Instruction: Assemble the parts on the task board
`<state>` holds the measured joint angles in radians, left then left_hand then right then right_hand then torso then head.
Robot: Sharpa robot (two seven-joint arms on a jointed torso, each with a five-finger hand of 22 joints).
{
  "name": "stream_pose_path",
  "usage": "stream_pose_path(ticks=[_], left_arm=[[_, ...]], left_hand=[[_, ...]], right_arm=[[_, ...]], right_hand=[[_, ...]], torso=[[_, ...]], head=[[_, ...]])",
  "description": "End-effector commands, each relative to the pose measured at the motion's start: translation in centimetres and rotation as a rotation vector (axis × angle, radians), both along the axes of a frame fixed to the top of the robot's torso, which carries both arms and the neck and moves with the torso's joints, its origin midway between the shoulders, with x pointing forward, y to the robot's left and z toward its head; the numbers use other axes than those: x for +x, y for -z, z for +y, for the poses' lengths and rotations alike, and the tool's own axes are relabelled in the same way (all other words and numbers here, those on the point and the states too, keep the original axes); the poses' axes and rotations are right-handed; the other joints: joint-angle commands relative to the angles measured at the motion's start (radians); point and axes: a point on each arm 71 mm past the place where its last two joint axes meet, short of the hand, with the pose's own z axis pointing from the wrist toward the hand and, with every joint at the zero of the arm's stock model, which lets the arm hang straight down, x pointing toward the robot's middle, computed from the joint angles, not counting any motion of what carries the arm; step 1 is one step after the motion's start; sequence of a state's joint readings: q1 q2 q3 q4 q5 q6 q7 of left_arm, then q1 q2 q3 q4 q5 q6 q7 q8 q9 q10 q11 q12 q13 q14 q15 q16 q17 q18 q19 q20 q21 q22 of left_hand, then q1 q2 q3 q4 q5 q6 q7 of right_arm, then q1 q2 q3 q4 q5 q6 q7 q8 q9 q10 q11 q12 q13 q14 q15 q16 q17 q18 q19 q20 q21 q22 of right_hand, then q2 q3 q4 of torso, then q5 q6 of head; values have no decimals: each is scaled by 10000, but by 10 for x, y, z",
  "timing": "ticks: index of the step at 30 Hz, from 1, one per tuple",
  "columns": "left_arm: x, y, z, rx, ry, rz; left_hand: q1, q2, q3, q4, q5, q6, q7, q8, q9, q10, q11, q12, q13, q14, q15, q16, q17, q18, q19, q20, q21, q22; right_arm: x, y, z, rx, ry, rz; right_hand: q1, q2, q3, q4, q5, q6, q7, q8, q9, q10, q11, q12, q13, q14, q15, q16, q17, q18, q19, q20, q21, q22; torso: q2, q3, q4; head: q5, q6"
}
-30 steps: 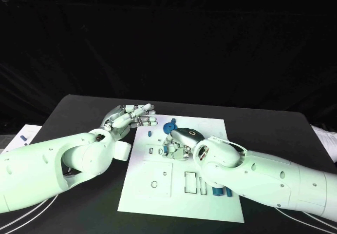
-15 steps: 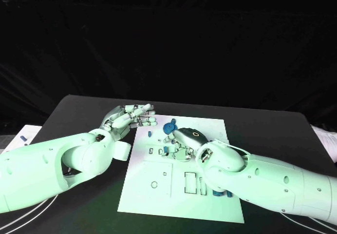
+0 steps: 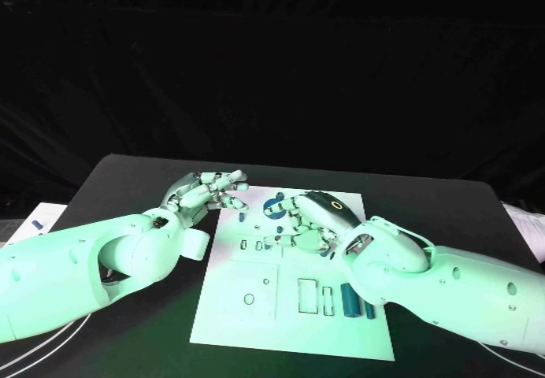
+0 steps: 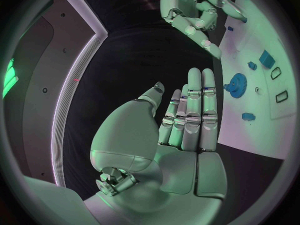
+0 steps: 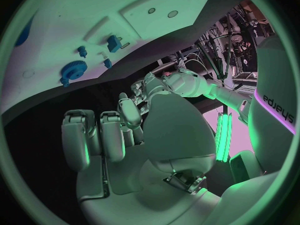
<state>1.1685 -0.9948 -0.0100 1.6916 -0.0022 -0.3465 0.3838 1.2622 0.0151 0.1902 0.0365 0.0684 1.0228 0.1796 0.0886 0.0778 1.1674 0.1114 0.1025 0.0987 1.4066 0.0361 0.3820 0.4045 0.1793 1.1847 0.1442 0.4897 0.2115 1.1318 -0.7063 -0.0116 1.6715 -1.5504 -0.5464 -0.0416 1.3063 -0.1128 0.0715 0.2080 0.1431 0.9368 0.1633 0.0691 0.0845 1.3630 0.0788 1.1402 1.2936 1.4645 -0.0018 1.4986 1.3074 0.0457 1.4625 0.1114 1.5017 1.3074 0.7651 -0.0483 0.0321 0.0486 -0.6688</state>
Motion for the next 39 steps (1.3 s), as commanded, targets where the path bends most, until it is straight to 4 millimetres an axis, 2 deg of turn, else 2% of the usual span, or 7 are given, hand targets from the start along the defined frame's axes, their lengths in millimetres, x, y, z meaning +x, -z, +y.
stream_pose_path(ticks=[1, 5, 10, 13, 18, 25, 39], left_arm=[[0, 6, -3, 1457, 829, 350], [0, 16, -3, 3110, 1411, 1033], [10, 15, -1, 5871, 2455, 1801], [20, 10, 1, 7890, 2749, 2026], [29, 1, 0, 10249, 2878, 2260], [33, -4, -20, 12299, 3052, 2356], [44, 1, -52, 14321, 3514, 2560]], left_hand=[[-120, -129, 17, 83, -9, 414, -350, 163, 124, 858, -297, 412, 304, 878, -420, 3633, 3300, 4, 741, -355, 1115, 742], [-373, -226, -60, 252, -6, 918, -684, 443, 418, 1979, -788, 1537, 1249, 1359, -711, 9688, 9335, -724, 2138, -753, 5861, 6417], [-1294, -180, -654, 996, 26, 972, -868, 969, 1015, 1737, -963, 3700, 3287, 1577, -849, 11652, 11407, -1063, 2507, -876, 8080, 9175], [-1242, -93, -1428, 1419, 133, 614, -1011, 1750, 1791, 1322, -1117, 7389, 6927, 1641, -1059, 11888, 11663, -1221, 2671, -903, 9019, 10438], [-1312, 84, -2389, 2311, -37, 343, -1212, 3294, 3228, 1487, -1218, 10012, 9560, 1641, -1073, 11888, 11663, -1496, 3230, -1007, 10032, 12119], [-1440, 527, -3158, 2528, -132, -331, -1331, 4624, 4765, 1701, -1327, 10924, 10508, 1641, -1140, 11888, 11663, -1762, 3797, -1113, 10737, 13448], [-1740, 636, -3732, 2547, -167, -616, -1355, 5017, 5363, 1770, -1345, 11136, 10749, 1641, -1162, 11888, 11663, -1766, 3807, -1135, 10747, 13469]], right_arm=[[-5, -12, -12, 735, -947, 1031], [-2, -30, -40, 1481, -602, 2101], [6, -46, -74, 2096, 159, 2666], [11, -50, -90, 2311, 621, 2814], [17, -52, -107, 2427, 1110, 2885], [21, -51, -119, 2394, 1539, 2898], [28, -49, -130, 2309, 2102, 2896]], right_hand=[[182, 93, 18, -20, 22, 110, -35, 48, 27, -20, -52, 60, 21, 814, 38, 28, 1549, -152, 106, 35, 13, 1475], [312, 241, 34, -65, 66, 236, -68, 86, 64, -3, -85, 89, 32, 782, 11, -58, 1423, -139, 64, 14, -20, 1425], [370, 316, 35, -95, 109, 299, -85, 102, 82, 17, -102, 121, 48, 777, -4, -74, 1402, -138, 61, 0, -23, 1422], [393, 343, 32, -110, 135, 329, -93, 110, 90, 17, -110, 116, 42, 774, -11, -82, 1391, -135, 53, -7, -30, 1412], [440, 366, 23, -145, 184, 372, -105, 120, 103, 18, -122, 113, 38, 772, -23, -89, 1383, -133, 46, -17, -36, 1404], [477, 375, 15, -174, 217, 400, -113, 125, 110, 14, -130, 103, 29, 768, -30, -104, 1362, -127, 29, -25, -49, 1384], [527, 377, -25, -223, 276, 386, -112, 92, 111, -97, -135, -109, -110, 719, -40, -239, 1168, -67, -167, -40, -191, 1153]], torso=[[-27, 7, -12], [-88, 54, -89], [-186, 118, -176], [-253, 165, -205], [-311, 235, -257], [-358, 256, -278], [-330, 246, -284]], head=[[-20, -13], [42, -20], [104, -47], [155, -82], [265, -81], [326, -122], [381, -135]])
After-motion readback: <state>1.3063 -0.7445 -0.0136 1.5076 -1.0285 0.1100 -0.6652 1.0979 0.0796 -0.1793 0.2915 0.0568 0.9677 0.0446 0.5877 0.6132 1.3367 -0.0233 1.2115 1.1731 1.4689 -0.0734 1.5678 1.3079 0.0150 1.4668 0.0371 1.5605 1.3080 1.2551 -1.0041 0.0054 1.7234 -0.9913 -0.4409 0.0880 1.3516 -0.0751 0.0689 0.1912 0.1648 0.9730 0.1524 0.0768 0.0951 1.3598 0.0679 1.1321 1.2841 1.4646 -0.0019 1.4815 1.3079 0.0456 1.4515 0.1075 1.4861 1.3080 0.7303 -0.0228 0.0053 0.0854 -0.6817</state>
